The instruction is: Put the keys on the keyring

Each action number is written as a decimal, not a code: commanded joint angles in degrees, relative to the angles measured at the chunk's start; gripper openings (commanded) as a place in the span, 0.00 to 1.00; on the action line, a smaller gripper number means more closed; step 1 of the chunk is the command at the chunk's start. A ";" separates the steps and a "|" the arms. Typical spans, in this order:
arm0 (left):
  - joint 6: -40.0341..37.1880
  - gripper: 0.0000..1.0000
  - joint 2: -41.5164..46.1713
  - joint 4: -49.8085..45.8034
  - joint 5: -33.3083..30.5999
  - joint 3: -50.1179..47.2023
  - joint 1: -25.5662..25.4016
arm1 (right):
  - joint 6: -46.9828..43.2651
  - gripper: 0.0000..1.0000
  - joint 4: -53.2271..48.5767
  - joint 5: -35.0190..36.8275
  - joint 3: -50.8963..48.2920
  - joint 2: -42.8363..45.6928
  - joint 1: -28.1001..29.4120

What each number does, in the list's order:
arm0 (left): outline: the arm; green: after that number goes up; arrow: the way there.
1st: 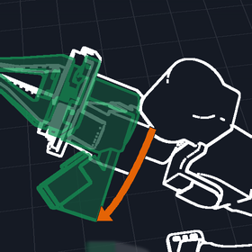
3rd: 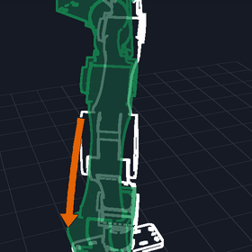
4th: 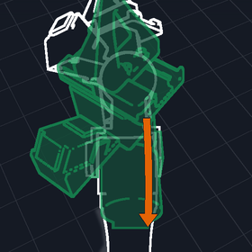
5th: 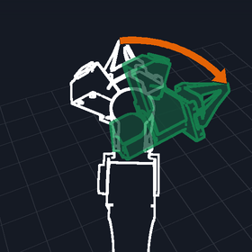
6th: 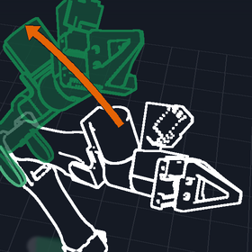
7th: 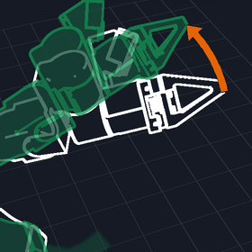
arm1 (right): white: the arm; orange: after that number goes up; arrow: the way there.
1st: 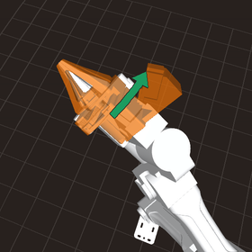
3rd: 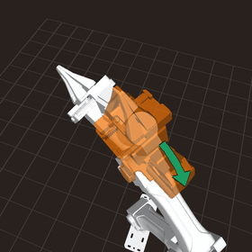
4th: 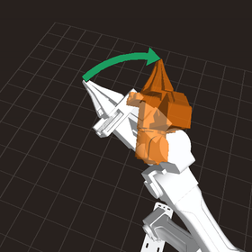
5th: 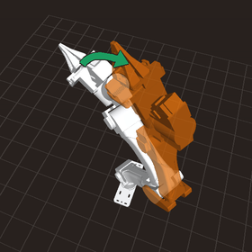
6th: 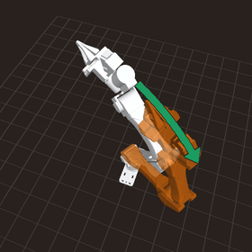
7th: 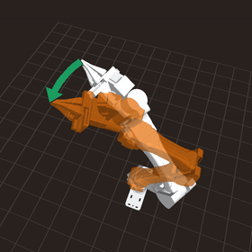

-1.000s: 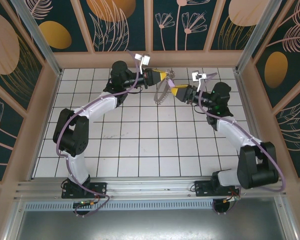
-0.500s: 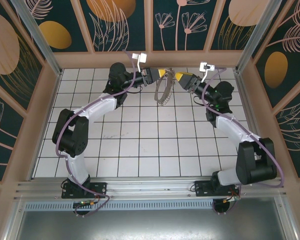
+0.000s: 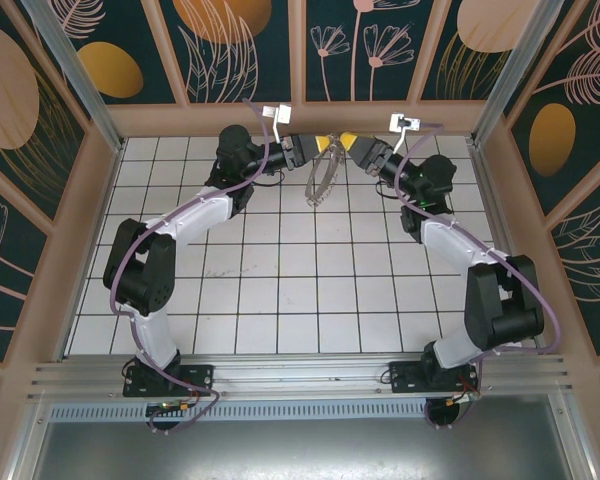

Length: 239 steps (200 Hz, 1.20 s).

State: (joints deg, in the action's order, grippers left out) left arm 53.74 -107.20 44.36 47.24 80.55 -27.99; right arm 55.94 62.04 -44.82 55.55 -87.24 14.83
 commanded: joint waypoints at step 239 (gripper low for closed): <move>0.06 0.00 0.72 1.53 -0.19 3.10 -0.40 | -0.99 0.30 2.52 -2.51 1.06 -2.84 1.87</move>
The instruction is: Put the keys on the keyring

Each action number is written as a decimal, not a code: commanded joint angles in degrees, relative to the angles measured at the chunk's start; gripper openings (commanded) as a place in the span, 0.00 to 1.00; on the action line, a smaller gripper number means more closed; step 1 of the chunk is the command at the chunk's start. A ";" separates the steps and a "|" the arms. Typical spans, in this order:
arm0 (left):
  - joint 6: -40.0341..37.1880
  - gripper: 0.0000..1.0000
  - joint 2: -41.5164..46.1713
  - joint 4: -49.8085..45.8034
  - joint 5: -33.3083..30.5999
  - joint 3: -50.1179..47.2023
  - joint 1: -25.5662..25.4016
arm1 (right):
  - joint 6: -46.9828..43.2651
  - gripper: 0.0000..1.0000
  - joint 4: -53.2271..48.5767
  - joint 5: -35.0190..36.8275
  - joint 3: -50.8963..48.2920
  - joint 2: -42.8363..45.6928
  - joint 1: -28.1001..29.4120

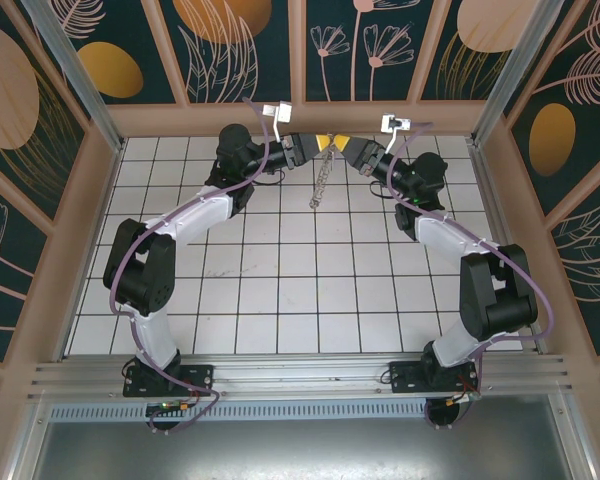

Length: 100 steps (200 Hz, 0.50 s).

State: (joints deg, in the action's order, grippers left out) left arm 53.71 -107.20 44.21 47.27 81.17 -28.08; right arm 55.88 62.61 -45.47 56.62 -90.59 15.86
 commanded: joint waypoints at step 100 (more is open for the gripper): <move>-1.72 0.00 0.96 0.51 0.48 2.42 -0.31 | -8.87 0.35 -6.08 0.74 -2.81 5.98 1.97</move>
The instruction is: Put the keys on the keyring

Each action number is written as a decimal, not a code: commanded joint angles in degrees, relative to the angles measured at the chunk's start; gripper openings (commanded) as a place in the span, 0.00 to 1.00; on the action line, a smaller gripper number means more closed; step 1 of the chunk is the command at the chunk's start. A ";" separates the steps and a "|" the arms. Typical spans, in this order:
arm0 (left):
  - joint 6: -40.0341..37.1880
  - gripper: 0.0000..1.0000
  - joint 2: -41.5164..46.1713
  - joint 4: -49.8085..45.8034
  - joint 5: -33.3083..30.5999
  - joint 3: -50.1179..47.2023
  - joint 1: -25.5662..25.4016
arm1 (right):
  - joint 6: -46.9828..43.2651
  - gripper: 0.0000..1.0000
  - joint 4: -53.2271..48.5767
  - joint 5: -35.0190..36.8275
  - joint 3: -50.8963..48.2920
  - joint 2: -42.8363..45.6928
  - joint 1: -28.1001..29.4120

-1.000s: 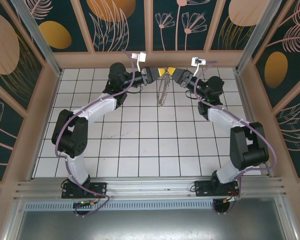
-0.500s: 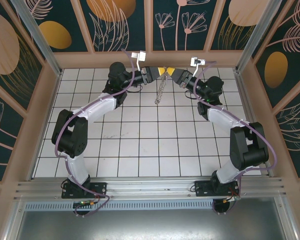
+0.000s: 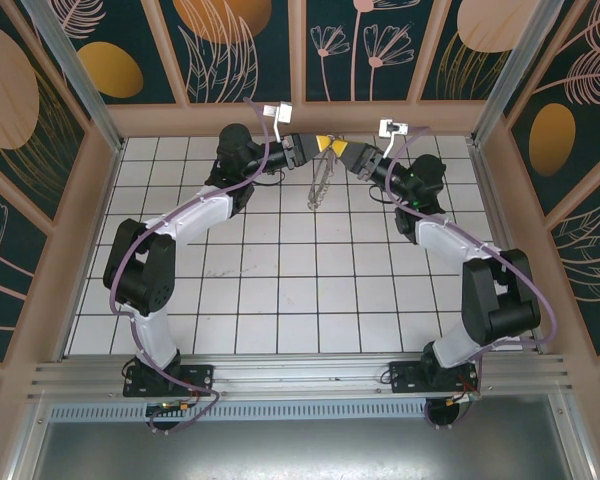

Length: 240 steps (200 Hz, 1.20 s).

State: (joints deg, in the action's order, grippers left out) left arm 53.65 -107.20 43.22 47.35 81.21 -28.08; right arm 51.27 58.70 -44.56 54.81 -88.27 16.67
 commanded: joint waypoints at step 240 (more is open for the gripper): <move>-14.61 0.00 7.84 -6.40 4.16 -1.13 -1.99 | -5.89 0.38 3.31 -2.00 -8.85 15.49 -2.07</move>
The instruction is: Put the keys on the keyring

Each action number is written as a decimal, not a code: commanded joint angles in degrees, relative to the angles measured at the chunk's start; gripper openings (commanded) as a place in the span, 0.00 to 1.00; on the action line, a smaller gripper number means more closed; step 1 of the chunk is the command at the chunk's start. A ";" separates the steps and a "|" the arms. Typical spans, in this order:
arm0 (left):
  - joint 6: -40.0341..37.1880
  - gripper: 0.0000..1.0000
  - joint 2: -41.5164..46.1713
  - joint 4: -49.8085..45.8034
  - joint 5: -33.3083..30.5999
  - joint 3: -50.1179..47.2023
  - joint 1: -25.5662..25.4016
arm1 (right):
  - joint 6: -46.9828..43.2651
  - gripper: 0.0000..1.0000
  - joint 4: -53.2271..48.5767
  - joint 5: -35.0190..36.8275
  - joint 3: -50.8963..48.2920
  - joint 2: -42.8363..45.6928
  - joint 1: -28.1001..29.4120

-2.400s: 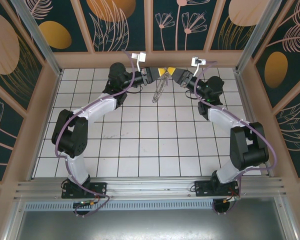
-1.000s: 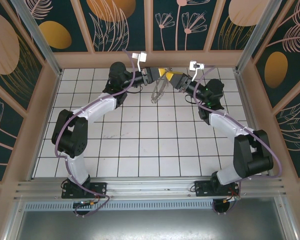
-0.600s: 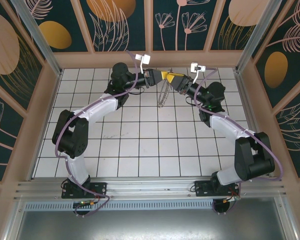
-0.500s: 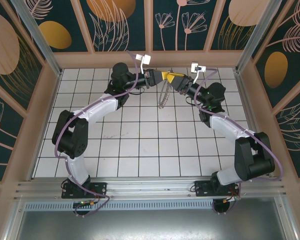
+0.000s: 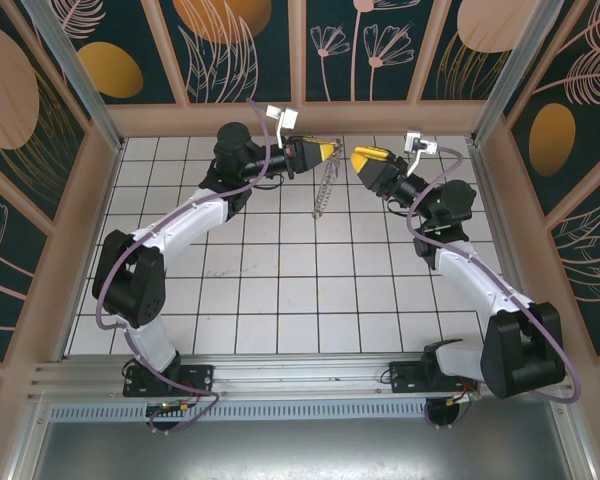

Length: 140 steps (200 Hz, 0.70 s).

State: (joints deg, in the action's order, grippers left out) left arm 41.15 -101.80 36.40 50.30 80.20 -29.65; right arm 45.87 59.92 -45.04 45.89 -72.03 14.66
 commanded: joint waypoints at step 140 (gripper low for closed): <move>-2.64 0.00 2.14 -0.97 1.12 1.36 -1.53 | 3.97 0.37 6.98 -2.78 4.58 -8.85 1.02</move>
State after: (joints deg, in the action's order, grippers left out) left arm 39.62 -101.71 34.17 50.74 80.03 -30.76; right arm 49.01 62.92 -46.59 48.27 -80.58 14.98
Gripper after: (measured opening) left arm 0.059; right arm 0.376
